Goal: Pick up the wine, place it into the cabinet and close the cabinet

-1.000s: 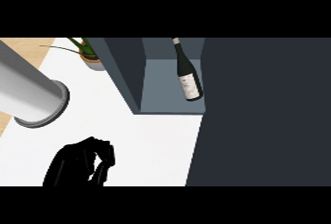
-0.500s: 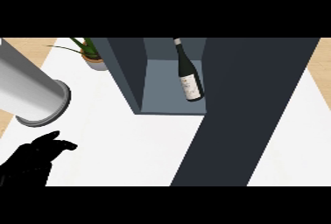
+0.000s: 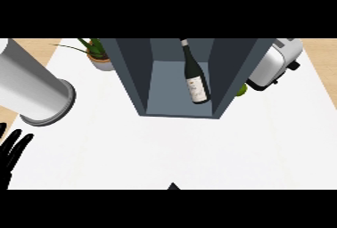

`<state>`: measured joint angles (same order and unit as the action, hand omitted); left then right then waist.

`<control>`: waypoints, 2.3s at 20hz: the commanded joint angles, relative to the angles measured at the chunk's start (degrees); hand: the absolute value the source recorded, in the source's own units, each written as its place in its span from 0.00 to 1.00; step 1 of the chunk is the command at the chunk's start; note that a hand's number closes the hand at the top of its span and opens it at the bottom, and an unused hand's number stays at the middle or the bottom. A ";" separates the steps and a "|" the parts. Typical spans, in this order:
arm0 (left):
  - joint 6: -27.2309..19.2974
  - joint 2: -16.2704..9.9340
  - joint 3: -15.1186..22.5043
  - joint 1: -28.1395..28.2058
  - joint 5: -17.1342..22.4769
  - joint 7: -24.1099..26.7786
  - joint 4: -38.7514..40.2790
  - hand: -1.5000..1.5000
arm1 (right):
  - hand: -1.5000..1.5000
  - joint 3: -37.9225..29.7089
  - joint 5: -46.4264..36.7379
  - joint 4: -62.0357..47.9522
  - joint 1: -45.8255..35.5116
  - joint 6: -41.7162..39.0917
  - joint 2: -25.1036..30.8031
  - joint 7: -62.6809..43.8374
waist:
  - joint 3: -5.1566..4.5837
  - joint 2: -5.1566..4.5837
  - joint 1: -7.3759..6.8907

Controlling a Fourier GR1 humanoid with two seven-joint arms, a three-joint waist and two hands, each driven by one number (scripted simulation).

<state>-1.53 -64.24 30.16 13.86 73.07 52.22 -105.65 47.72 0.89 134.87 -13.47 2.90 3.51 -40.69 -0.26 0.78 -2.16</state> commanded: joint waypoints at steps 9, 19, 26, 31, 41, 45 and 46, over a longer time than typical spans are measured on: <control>13.13 -4.45 -5.77 7.89 -0.50 4.84 6.46 0.00 | 1.00 2.13 -4.85 -10.54 -18.66 21.01 -3.08 4.05 | -0.18 -0.33 -1.91; 20.11 -6.40 -11.72 11.43 0.97 4.26 9.43 0.00 | 1.00 -12.42 4.30 -29.06 -39.69 26.48 -3.39 5.26 | 0.14 -0.86 -1.65; 23.64 -4.93 -14.56 13.16 0.02 2.97 12.49 0.00 | 1.00 -21.80 13.87 -48.02 -48.07 16.23 -3.49 14.68 | 0.15 -1.36 -1.30; 26.21 -7.02 -19.28 15.28 2.03 1.30 12.58 0.00 | 1.00 -26.20 21.56 -56.84 -50.57 3.87 -3.51 16.88 | 0.23 -1.36 -1.73; 28.76 -5.25 -22.25 15.81 -0.89 -0.42 15.09 0.00 | 1.00 -22.51 38.06 -70.78 -55.73 -22.37 -3.50 6.83 | 0.15 -1.21 -1.87; 29.23 -2.13 -23.05 16.14 -0.60 -2.06 15.93 0.00 | 1.00 -24.38 40.33 -78.51 -55.29 -28.00 -3.51 10.01 | 0.20 -1.18 -0.84; 30.00 -3.30 -24.36 17.65 0.19 -2.84 14.31 0.00 | 1.00 -24.25 42.86 -78.13 -56.73 -26.36 -3.51 8.32 | 0.24 -0.93 -1.04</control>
<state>23.44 -68.36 7.38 29.70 73.20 47.57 -90.87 24.72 39.52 61.87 -68.01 -20.39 0.06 -31.78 -0.07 -0.42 -3.37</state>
